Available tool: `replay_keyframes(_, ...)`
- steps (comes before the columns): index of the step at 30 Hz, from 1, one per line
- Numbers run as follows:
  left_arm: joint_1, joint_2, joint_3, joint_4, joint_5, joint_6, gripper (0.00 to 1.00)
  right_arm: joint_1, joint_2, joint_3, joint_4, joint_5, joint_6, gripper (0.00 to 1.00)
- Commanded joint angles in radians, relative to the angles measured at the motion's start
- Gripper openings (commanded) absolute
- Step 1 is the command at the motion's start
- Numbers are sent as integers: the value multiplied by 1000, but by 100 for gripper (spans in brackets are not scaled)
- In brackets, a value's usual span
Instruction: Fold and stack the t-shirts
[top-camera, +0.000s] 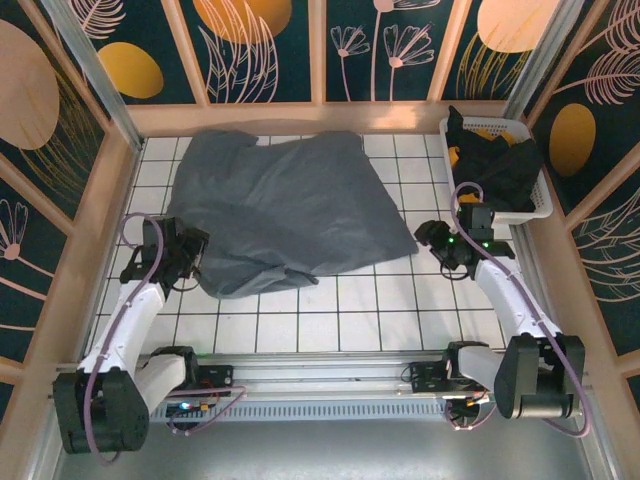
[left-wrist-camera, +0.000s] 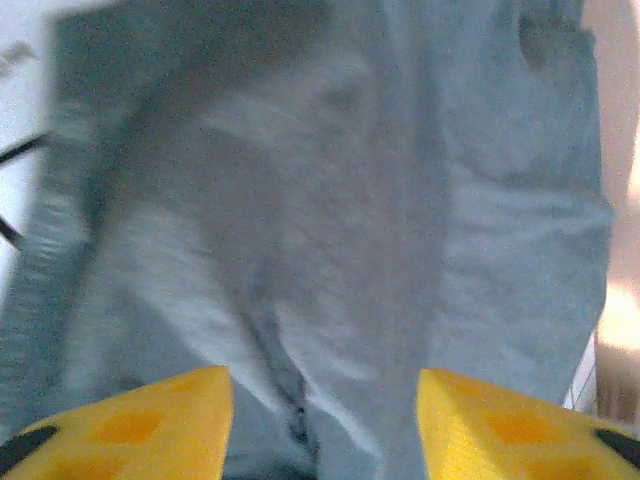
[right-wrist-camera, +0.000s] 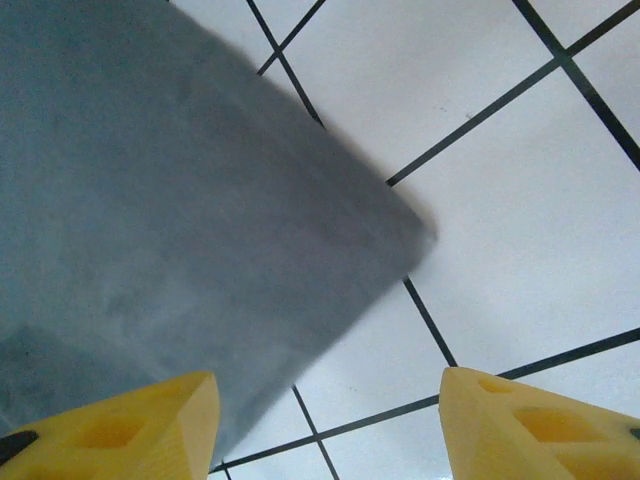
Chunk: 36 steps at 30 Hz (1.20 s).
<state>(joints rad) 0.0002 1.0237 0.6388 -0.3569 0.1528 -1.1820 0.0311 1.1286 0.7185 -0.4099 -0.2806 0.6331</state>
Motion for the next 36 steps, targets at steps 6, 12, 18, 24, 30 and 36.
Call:
replay_keyframes(6,-269,208,141,-107,24,114,31,151,182,126,102,9,-50,50)
replay_keyframes(12,-288,346,211,-68,-106,184,30,288,440,256,220,-38,-49,46)
replay_keyframes(18,-91,459,211,54,-33,146,31,310,710,486,226,-23,-61,44)
replay_keyframes(24,49,565,262,68,-32,203,32,294,936,716,116,48,-42,44)
replay_keyframes(30,101,721,328,66,-13,261,33,218,1030,770,-17,118,25,42)
replay_keyframes(36,98,908,473,90,164,358,36,78,939,642,-1,111,152,42)
